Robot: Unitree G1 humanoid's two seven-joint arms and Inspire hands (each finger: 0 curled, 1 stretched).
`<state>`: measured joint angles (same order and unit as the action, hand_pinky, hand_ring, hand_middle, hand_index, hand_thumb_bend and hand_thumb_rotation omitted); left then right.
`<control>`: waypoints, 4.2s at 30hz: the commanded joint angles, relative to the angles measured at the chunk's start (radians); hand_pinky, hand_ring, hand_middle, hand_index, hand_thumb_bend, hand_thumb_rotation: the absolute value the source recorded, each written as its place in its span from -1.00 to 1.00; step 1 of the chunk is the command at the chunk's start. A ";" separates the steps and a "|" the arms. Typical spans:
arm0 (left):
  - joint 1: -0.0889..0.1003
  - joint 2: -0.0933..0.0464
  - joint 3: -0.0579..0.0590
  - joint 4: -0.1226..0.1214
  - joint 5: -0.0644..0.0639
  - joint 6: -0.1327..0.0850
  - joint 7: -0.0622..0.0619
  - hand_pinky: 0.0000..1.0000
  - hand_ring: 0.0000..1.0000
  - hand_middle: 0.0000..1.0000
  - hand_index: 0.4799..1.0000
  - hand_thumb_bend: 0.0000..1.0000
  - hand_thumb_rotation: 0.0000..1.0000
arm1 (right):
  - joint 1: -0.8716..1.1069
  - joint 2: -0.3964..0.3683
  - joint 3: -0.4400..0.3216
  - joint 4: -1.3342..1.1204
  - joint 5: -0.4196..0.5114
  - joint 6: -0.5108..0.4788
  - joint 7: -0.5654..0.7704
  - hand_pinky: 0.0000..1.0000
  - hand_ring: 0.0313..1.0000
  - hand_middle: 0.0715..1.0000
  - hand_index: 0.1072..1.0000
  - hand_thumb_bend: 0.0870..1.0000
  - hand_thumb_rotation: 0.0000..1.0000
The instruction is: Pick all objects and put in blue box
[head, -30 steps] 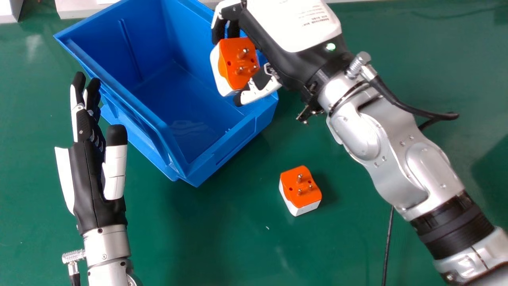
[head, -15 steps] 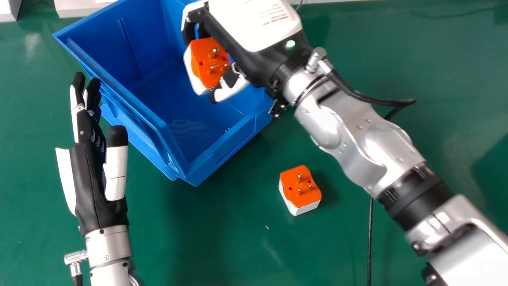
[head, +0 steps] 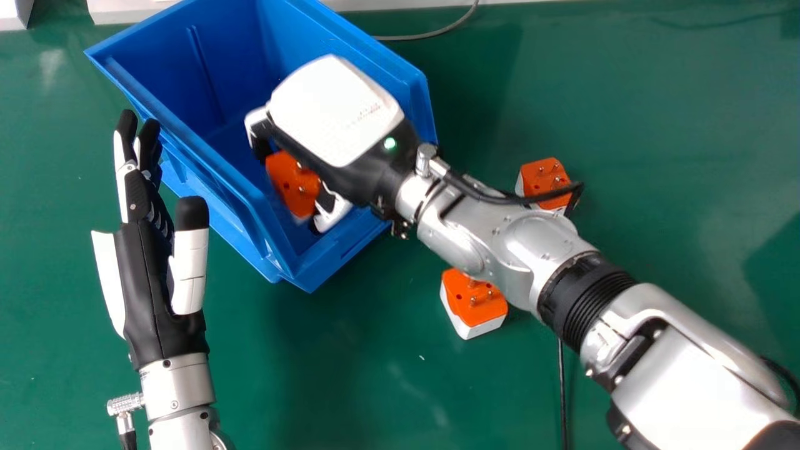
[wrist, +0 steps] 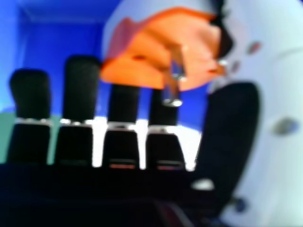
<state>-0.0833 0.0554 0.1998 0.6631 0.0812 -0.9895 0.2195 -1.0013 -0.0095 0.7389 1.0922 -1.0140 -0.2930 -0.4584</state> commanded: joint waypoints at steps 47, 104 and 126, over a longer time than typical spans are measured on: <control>-0.006 0.002 -0.018 -0.012 0.037 0.000 0.027 0.97 0.93 0.90 0.89 0.96 0.90 | -0.060 -0.047 0.118 -0.045 -0.067 0.097 0.032 0.19 0.32 0.45 0.34 0.57 -0.66; 0.033 0.008 -0.021 -0.022 -0.015 0.003 -0.037 1.00 0.93 0.90 0.88 0.97 0.89 | 0.882 -0.110 -0.392 -1.584 0.028 0.589 0.433 0.67 0.78 0.84 0.76 0.84 -0.55; 0.026 0.004 -0.021 -0.018 0.004 -0.001 -0.027 0.98 0.91 0.89 0.86 0.94 0.90 | 0.868 -0.075 -0.475 -1.618 -0.199 0.835 0.703 0.61 0.79 0.82 0.76 0.72 -0.56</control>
<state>-0.0476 0.0574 0.1820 0.6538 0.0742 -0.9712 0.1874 -0.0946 -0.0816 0.2765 -0.5180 -1.1766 0.5311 0.2310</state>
